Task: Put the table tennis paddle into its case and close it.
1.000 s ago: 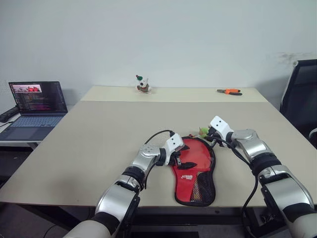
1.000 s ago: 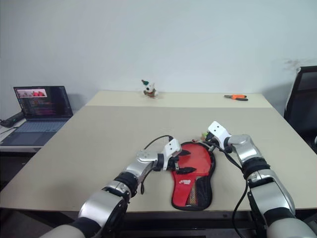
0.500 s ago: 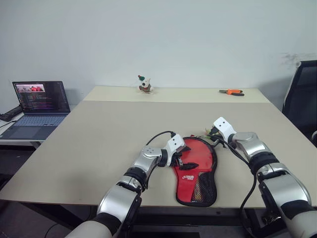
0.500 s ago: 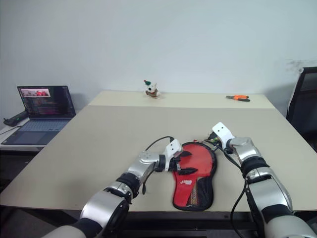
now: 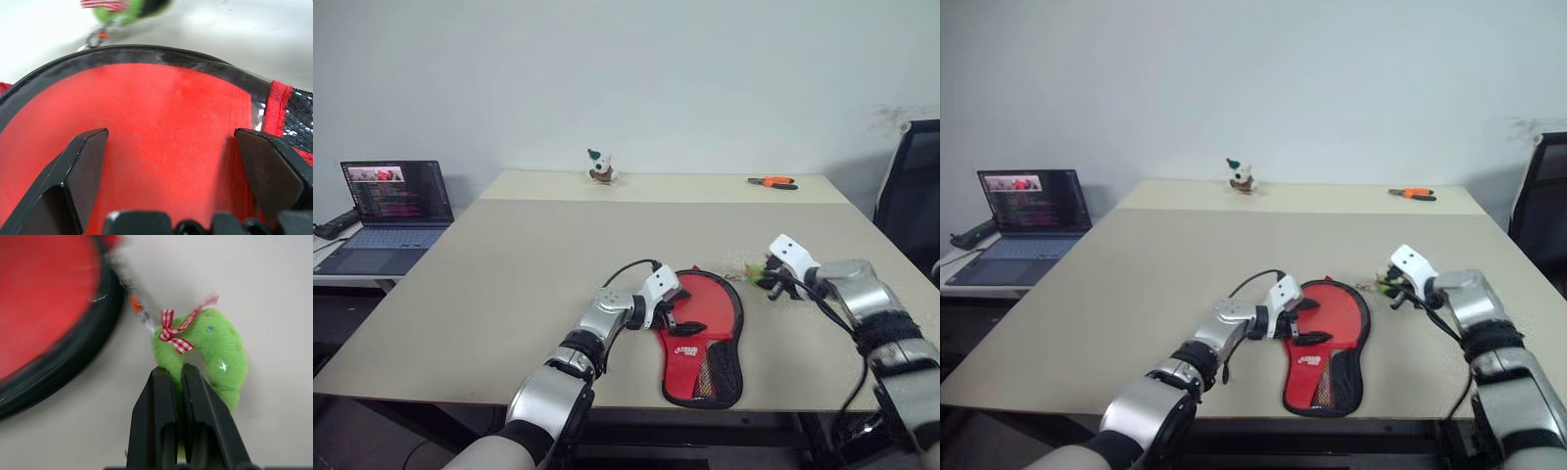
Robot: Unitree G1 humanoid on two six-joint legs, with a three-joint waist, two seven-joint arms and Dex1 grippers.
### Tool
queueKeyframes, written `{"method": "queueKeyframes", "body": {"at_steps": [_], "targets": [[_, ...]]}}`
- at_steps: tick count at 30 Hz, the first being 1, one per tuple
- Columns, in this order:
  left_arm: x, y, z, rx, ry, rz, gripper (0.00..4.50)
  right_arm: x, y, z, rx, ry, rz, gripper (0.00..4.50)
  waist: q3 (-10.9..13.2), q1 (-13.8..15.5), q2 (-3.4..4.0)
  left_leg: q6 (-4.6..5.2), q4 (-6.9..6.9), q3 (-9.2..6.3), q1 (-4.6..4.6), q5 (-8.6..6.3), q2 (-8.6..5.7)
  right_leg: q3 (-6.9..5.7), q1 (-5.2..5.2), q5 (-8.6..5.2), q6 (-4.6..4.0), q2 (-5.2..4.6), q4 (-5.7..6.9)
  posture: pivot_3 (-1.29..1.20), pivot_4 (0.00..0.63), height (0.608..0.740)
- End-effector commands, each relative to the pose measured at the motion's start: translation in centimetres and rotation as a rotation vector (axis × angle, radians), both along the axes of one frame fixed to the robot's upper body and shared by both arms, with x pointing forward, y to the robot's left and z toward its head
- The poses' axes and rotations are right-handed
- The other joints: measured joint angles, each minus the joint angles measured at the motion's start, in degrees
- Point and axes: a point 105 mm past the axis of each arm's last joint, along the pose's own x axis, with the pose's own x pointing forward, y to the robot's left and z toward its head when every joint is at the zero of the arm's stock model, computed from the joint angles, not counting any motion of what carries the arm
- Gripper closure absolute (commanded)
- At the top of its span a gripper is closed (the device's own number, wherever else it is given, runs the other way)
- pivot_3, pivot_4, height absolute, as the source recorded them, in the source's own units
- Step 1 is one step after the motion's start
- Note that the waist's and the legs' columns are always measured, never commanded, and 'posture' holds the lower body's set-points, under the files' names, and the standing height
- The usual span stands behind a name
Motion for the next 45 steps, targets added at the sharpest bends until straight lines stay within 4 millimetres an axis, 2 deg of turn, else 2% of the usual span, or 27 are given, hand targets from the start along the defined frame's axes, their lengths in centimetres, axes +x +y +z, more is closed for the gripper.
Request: {"method": "queueKeyframes", "body": {"at_steps": [1, 7, 11, 18, 25, 35, 41, 45], "targets": [[-1.4, 0.1, -3.4, 0.079, 0.113, -0.004, 0.0, -3.2, 0.2, 2.1, 0.005, 0.017, 0.085, 4.44, 0.0, 0.3, 0.04, 0.0, 0.0, -0.01, -0.02, -0.01, 0.01, -0.02, 0.0, -0.03, 0.05, 0.0, -0.03, 0.0, 0.15, 0.74], [-1.3, -0.4, -3.1, 0.072, 0.114, -0.009, 0.0, -7.4, 0.6, 1.5, -0.029, 0.09, 0.152, 4.44, 0.0, 0.7, 0.05, -0.01, 0.01, -0.03, 0.02, -0.02, 0.0, -0.02, 0.08, -0.13, 0.22, -0.01, -0.09, 0.0, 0.15, 0.74], [-1.3, -0.8, -2.9, 0.067, 0.11, -0.012, 0.0, -11.1, 1.0, 0.5, -0.067, 0.184, 0.244, 4.44, 0.0, 0.9, 0.04, -0.01, 0.02, -0.13, 0.02, -0.02, 0.01, -0.14, 0.17, -0.15, 0.24, -0.01, -0.21, 0.0, 0.15, 0.74], [-1.2, -1.2, -2.7, 0.058, 0.102, -0.006, 0.0, -17.1, 3.3, -1.0, -0.043, 0.337, 0.383, 4.44, 0.0, 1.1, 0.0, -0.03, 0.02, -0.19, 0.0, -0.03, 0.01, -0.21, 0.25, -0.16, 0.27, -0.02, -0.32, 0.0, 0.15, 0.74], [-1.3, -1.5, -2.8, 0.056, 0.102, -0.004, 0.0, -18.9, 4.9, -1.4, -0.001, 0.366, 0.419, 4.44, 0.0, 1.6, 0.0, -0.05, -0.02, -0.29, -0.03, -0.05, 0.0, -0.33, 0.32, -0.18, 0.3, -0.05, -0.54, 0.0, 0.15, 0.74], [-1.3, -2.3, -2.8, 0.079, 0.058, -0.003, 0.0, -22.9, 7.0, -2.5, 0.069, 0.488, 0.517, 4.44, 0.0, 2.1, 0.0, -0.05, -0.06, -0.44, -0.07, -0.07, 0.01, -0.51, 0.52, -0.15, 0.36, -0.05, -0.92, 0.0, 0.15, 0.74], [-1.3, -2.7, -2.7, 0.08, 0.041, 0.001, 0.0, -24.3, 8.3, -2.0, 0.129, 0.527, 0.571, 4.44, 0.0, 2.2, 0.0, -0.06, -0.05, -0.49, -0.08, -0.07, 0.0, -0.57, 0.57, -0.15, 0.36, -0.07, -0.97, 0.0, 0.15, 0.74], [-1.1, -2.8, -2.6, 0.079, 0.031, 0.012, 0.0, -25.0, 9.5, -2.4, 0.163, 0.545, 0.601, 4.44, 0.0, 2.2, 0.0, -0.06, -0.03, -0.53, -0.07, -0.07, 0.0, -0.64, 0.62, -0.15, 0.36, -0.08, -0.97, 0.0, 0.15, 0.74]]}}
